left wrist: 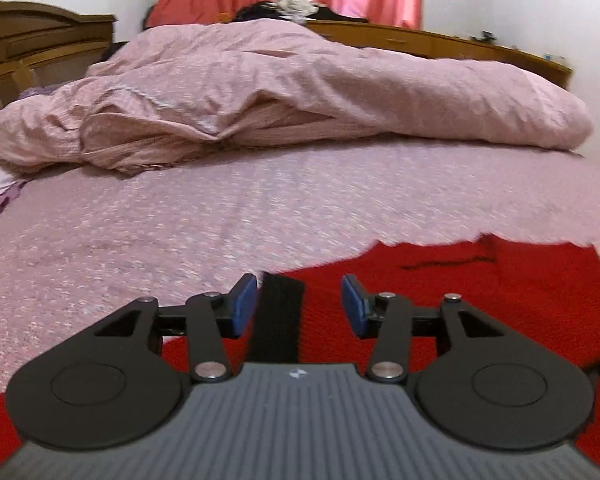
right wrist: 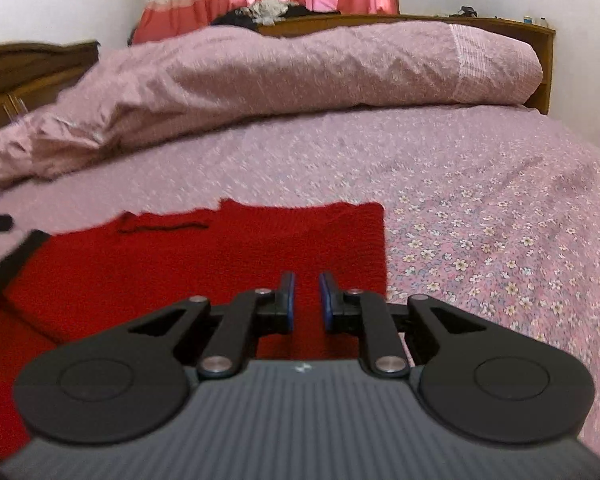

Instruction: Fold small clothes

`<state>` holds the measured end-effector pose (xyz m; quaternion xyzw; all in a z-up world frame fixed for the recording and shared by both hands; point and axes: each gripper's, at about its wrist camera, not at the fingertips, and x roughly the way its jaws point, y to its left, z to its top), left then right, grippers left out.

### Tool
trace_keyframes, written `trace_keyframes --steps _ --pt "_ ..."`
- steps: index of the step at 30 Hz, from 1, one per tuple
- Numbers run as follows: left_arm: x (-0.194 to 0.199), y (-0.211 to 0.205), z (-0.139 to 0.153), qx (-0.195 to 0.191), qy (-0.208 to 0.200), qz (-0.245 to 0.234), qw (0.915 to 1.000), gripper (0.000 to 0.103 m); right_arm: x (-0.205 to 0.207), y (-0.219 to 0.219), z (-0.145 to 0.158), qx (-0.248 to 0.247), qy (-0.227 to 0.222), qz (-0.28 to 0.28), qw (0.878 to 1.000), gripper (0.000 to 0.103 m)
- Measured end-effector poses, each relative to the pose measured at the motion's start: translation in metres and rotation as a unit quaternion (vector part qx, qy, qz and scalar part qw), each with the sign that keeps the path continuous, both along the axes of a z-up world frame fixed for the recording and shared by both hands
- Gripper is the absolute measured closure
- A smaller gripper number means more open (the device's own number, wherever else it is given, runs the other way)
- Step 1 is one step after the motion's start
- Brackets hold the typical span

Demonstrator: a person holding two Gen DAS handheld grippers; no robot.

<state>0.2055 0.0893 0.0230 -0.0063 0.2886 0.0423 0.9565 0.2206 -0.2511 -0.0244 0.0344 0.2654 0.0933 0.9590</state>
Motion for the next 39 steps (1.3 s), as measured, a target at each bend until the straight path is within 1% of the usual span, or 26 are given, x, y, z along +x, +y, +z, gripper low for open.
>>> trace_keyframes --steps 3,5,7,8,10,12,15,18,21,23,24,25,26,27,28,30,32,37,39 --pt "0.0 -0.008 -0.012 -0.013 0.02 -0.013 0.9996 0.05 -0.009 0.003 0.001 -0.001 0.002 0.014 1.0 0.086" --pt "0.003 -0.011 -0.025 -0.019 0.039 -0.005 0.9991 0.05 -0.008 0.004 -0.004 -0.011 0.016 0.012 1.0 0.086" --pt "0.007 -0.011 -0.038 -0.024 0.061 0.009 0.9978 0.05 -0.003 0.002 -0.012 -0.021 0.037 -0.005 0.999 0.09" --pt "0.008 -0.01 -0.043 -0.024 0.068 0.013 0.9973 0.05 0.0 -0.002 -0.017 -0.012 0.046 -0.011 0.999 0.09" --pt "0.01 -0.01 -0.053 -0.015 0.068 0.012 0.9975 0.05 0.002 -0.008 -0.022 0.01 0.046 -0.011 0.999 0.09" --pt "0.011 -0.012 -0.057 -0.002 0.064 0.008 0.9979 0.05 0.001 -0.007 -0.025 0.007 0.043 -0.01 0.999 0.09" --pt "0.011 -0.013 -0.057 0.003 0.065 0.011 0.9978 0.05 -0.002 0.0 -0.028 -0.018 0.029 -0.006 0.999 0.09" --pt "0.006 -0.011 -0.05 -0.007 0.071 0.018 0.9973 0.048 -0.002 0.001 -0.027 -0.022 0.027 -0.01 0.999 0.09" --pt "-0.006 -0.009 -0.04 -0.013 0.069 0.024 0.9973 0.044 -0.002 -0.002 -0.021 -0.006 0.036 -0.016 0.999 0.09" --pt "-0.019 -0.006 -0.034 -0.02 0.065 0.029 0.9972 0.036 -0.004 -0.004 -0.017 0.003 0.042 -0.019 0.999 0.089" --pt "-0.026 -0.003 -0.031 -0.02 0.065 0.038 0.997 0.033 -0.005 -0.004 -0.015 0.006 0.044 -0.02 0.999 0.086" --pt "-0.032 -0.001 -0.029 -0.018 0.064 0.045 0.9968 0.03 -0.007 -0.004 -0.013 0.009 0.045 -0.02 0.999 0.076" --pt "-0.039 0.002 -0.027 -0.017 0.063 0.051 0.9966 0.029 -0.01 -0.004 -0.011 0.015 0.045 -0.018 0.999 0.07" --pt "-0.047 0.006 -0.025 -0.015 0.062 0.058 0.9963 0.029 -0.014 -0.003 -0.009 0.022 0.044 -0.014 0.999 0.057" --pt "-0.053 0.009 -0.023 -0.015 0.062 0.065 0.9959 0.029 -0.018 -0.002 -0.005 0.027 0.041 -0.009 0.999 0.048" --pt "-0.068 0.02 -0.02 -0.019 0.062 0.086 0.9942 0.029 -0.027 0.002 0.001 0.025 0.03 -0.003 0.999 0.046" --pt "-0.081 0.032 -0.017 -0.031 0.061 0.107 0.9919 0.029 -0.036 0.007 0.007 0.02 0.024 0.006 1.0 0.046" --pt "-0.118 0.066 -0.012 -0.08 0.052 0.169 0.981 0.029 -0.054 0.013 0.017 0.032 0.022 0.019 0.999 0.046" --pt "-0.132 0.078 -0.012 -0.1 0.047 0.196 0.9745 0.029 -0.061 0.015 0.019 0.032 0.022 0.022 0.999 0.046"
